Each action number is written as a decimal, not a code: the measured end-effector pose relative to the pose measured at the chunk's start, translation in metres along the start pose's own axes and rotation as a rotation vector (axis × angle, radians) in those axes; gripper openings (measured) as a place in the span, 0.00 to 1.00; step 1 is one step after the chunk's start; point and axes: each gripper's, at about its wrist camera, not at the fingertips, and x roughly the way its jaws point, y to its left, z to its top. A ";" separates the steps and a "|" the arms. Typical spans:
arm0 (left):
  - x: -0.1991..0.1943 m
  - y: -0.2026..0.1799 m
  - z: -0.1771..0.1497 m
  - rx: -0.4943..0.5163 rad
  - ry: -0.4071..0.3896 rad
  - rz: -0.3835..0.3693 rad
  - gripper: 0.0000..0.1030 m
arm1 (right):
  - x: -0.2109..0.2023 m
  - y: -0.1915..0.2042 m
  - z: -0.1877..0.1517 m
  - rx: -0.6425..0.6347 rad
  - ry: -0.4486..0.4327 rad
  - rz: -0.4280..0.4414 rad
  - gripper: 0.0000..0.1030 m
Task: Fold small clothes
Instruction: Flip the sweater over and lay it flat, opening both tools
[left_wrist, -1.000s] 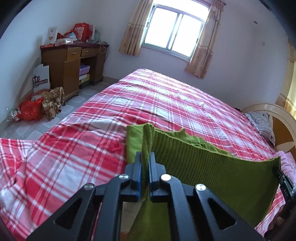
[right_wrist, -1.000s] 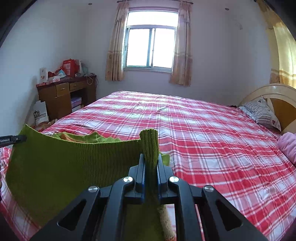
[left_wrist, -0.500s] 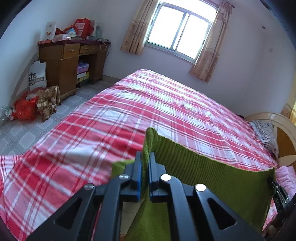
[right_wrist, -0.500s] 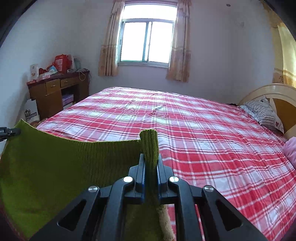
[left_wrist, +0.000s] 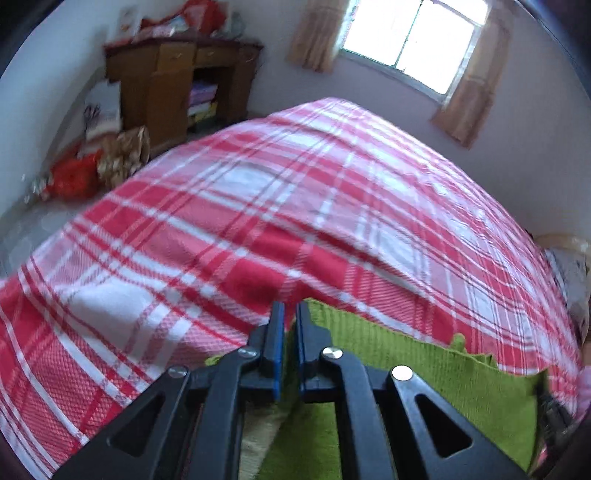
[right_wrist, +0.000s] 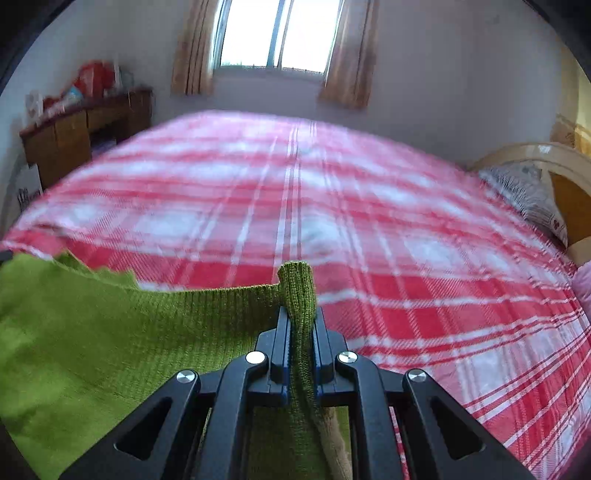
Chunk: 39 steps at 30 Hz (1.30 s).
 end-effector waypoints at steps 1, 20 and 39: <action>0.001 0.005 0.000 -0.021 0.011 -0.004 0.09 | 0.009 0.000 0.000 -0.002 0.046 -0.003 0.13; -0.146 -0.028 -0.115 0.347 -0.059 -0.033 0.74 | -0.156 -0.012 -0.088 0.085 -0.152 0.205 0.43; -0.171 -0.006 -0.186 0.426 -0.089 0.178 0.83 | -0.167 0.004 -0.191 -0.045 -0.028 0.247 0.43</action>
